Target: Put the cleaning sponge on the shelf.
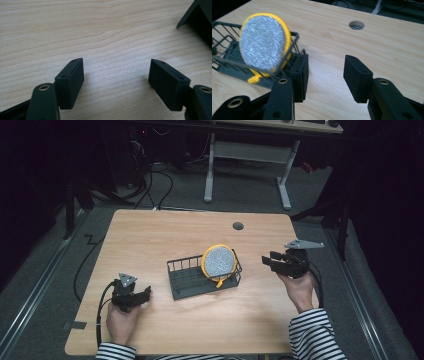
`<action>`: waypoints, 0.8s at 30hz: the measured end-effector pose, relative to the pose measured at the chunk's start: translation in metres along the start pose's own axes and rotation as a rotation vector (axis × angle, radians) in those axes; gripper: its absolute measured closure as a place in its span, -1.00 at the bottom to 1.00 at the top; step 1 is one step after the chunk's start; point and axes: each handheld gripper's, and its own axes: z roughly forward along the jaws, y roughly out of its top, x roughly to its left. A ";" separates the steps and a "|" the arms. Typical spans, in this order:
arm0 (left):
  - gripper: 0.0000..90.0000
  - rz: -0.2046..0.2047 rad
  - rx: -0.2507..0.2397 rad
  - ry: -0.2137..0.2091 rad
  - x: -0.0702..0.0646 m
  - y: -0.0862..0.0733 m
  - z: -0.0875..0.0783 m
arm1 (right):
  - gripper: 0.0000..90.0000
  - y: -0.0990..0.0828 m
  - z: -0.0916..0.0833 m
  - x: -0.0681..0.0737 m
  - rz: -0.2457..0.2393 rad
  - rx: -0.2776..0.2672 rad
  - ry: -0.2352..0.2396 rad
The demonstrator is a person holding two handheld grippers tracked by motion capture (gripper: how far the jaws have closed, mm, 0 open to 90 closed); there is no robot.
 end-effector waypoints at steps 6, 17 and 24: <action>-0.35 0.000 0.000 0.001 0.000 0.000 0.000 | 0.22 -0.023 -0.011 -0.012 0.050 -0.032 -0.022; -0.35 0.000 0.000 0.001 0.000 0.000 0.000 | 0.13 -0.077 -0.007 -0.022 0.129 -0.006 -0.065; -0.35 -0.001 0.000 0.001 0.000 0.000 0.000 | 0.02 -0.120 0.012 -0.026 0.143 0.057 -0.155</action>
